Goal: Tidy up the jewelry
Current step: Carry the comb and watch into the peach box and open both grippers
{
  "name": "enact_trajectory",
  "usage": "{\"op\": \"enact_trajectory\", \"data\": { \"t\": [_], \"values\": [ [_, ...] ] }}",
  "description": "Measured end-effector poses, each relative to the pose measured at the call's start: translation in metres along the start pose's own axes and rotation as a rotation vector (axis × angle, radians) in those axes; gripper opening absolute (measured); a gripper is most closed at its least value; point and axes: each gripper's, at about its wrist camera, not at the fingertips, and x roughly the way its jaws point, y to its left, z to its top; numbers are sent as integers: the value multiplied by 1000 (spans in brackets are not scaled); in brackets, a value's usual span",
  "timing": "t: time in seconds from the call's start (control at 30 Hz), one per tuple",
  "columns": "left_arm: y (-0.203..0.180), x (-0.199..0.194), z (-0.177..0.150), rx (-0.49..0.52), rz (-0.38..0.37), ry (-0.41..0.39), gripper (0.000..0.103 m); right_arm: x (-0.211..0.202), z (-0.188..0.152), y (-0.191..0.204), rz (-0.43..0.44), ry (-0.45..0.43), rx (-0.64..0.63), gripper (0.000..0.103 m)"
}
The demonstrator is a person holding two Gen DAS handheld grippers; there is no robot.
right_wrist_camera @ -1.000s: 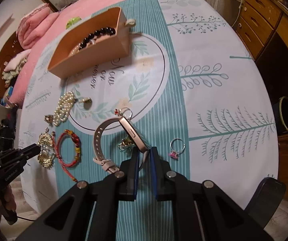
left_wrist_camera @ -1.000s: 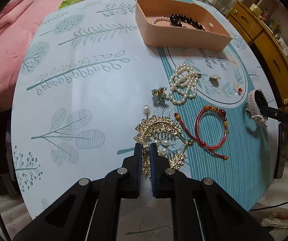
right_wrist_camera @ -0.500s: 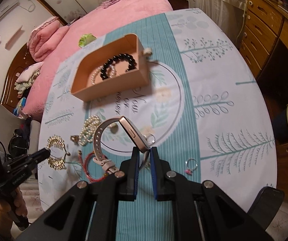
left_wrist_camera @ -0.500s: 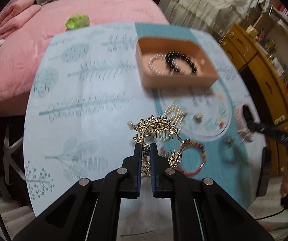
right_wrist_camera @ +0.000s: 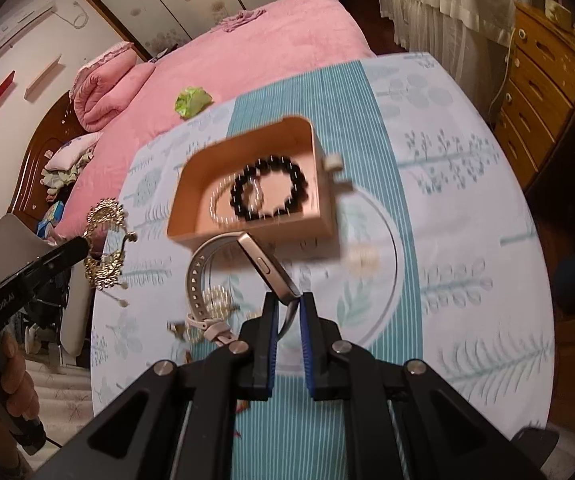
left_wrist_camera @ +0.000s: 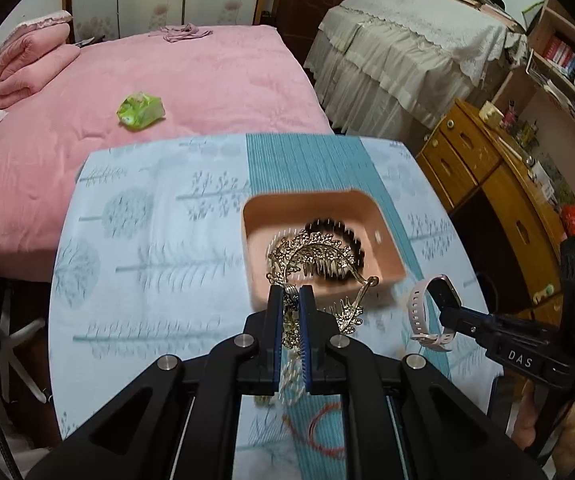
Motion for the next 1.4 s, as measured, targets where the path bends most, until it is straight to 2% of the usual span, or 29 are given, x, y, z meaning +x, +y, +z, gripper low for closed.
{"op": "enact_trajectory", "data": {
  "t": [0.27,0.47,1.07,1.17,1.23,1.4],
  "values": [
    [-8,33,25,-40,6,1,5,10,41,5,-3,-49,7,10],
    [-3,60,37,-81,13,17,5,26,62,2,-19,-51,23,10],
    [-4,105,43,-52,53,72,7,65,81,4,-79,1,-8,10],
    [-4,102,42,-43,67,54,28,71,85,9,-84,10,-24,10],
    [-4,97,39,-37,85,39,53,75,87,13,-87,17,-40,11],
    [0,78,30,-25,124,2,69,83,90,21,-112,35,-68,16]
  ]
}}
